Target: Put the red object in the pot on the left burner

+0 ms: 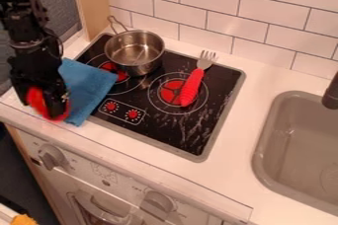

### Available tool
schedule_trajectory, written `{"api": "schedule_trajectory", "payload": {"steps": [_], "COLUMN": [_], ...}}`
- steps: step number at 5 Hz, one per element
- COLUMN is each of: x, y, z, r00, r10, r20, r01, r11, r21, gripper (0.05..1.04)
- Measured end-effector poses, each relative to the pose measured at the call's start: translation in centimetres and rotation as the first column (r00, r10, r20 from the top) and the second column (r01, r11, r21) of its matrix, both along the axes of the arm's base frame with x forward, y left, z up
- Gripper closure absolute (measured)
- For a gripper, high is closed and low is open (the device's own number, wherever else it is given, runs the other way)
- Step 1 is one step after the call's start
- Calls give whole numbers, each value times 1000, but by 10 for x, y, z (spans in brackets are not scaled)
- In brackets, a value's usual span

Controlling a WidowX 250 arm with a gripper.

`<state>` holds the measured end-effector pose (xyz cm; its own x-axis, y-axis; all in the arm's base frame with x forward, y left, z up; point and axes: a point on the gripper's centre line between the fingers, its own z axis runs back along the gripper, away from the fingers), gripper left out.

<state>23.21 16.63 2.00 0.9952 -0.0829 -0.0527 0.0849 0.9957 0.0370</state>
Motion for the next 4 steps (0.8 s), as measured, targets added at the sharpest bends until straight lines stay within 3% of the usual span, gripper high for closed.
{"api": "schedule_trajectory", "payload": {"steps": [1, 3, 4], "x": [12, 17, 17], "y": [2, 1, -3], "z": [4, 3, 4], "r00": [1000, 999, 1000], "r10": [15, 22, 12], "r20": [14, 23, 24], "r01": [-14, -21, -11], "r11": [999, 999, 999], "r21": [-28, -48, -49], "gripper": [139, 717, 805]}}
